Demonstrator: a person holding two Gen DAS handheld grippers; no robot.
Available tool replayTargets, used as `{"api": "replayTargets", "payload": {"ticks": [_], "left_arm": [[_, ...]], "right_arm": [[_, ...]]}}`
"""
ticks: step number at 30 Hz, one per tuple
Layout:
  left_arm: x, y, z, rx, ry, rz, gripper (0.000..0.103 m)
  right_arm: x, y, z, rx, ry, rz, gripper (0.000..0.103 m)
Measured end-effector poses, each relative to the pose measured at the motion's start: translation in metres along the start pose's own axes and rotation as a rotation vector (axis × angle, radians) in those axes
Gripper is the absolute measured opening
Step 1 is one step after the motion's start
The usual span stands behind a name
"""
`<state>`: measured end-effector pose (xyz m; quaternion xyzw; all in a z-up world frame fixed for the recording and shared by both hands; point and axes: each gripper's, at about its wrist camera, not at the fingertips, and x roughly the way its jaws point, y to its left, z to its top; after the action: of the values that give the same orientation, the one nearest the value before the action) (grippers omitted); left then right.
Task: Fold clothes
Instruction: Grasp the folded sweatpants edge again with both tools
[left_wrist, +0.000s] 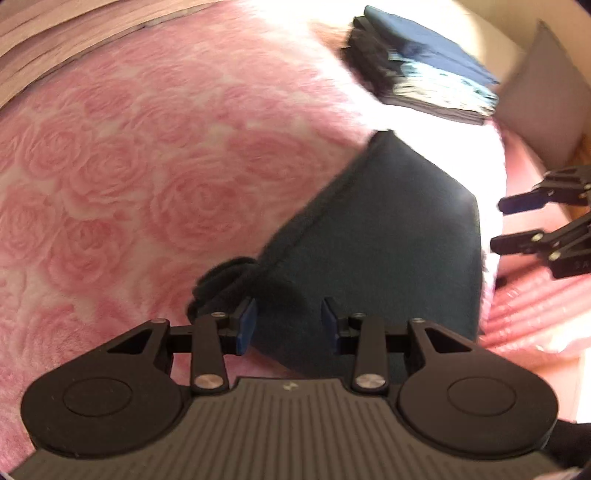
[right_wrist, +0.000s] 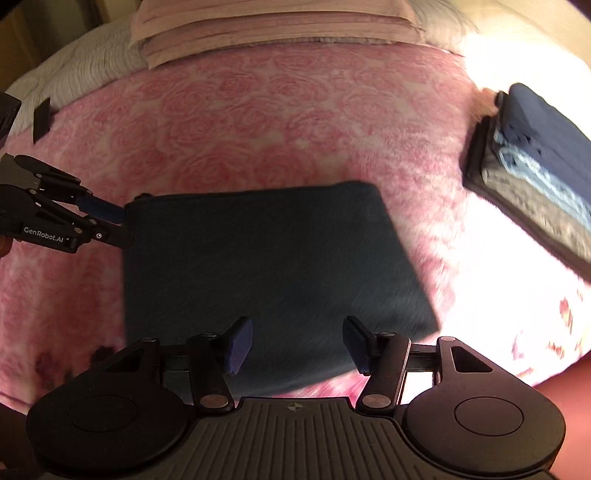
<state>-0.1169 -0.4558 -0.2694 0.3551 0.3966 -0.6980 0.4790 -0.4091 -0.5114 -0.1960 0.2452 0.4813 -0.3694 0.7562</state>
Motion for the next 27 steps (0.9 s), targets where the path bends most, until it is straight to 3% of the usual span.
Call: {"api": "replayTargets", "payload": {"ticks": [4, 6, 9, 11, 14, 17, 27], "left_arm": [[0.024, 0.008, 0.004, -0.060, 0.044, 0.045, 0.024], [0.030, 0.005, 0.002, -0.081, 0.056, 0.068, 0.024], [0.021, -0.002, -0.001, -0.156, 0.039, 0.110, 0.028], [0.004, -0.005, -0.008, -0.266, 0.001, 0.138, 0.037], [-0.016, -0.005, -0.025, -0.438, -0.043, 0.182, 0.037], [-0.013, 0.004, -0.035, -0.534, -0.050, 0.189, 0.037], [0.040, 0.041, -0.011, -0.504, -0.031, 0.136, 0.042]], "right_arm": [[0.033, -0.032, 0.022, -0.048, 0.013, 0.050, 0.058], [0.058, -0.047, 0.033, -0.064, 0.063, 0.086, 0.058], [0.083, -0.068, 0.045, -0.079, 0.115, 0.152, 0.058], [0.085, -0.077, 0.048, -0.111, 0.123, 0.194, 0.058], [0.078, -0.080, 0.048, -0.184, 0.117, 0.233, 0.058], [0.084, -0.081, 0.046, -0.233, 0.132, 0.262, 0.058], [0.103, -0.082, 0.038, -0.238, 0.106, 0.258, 0.058]]}}
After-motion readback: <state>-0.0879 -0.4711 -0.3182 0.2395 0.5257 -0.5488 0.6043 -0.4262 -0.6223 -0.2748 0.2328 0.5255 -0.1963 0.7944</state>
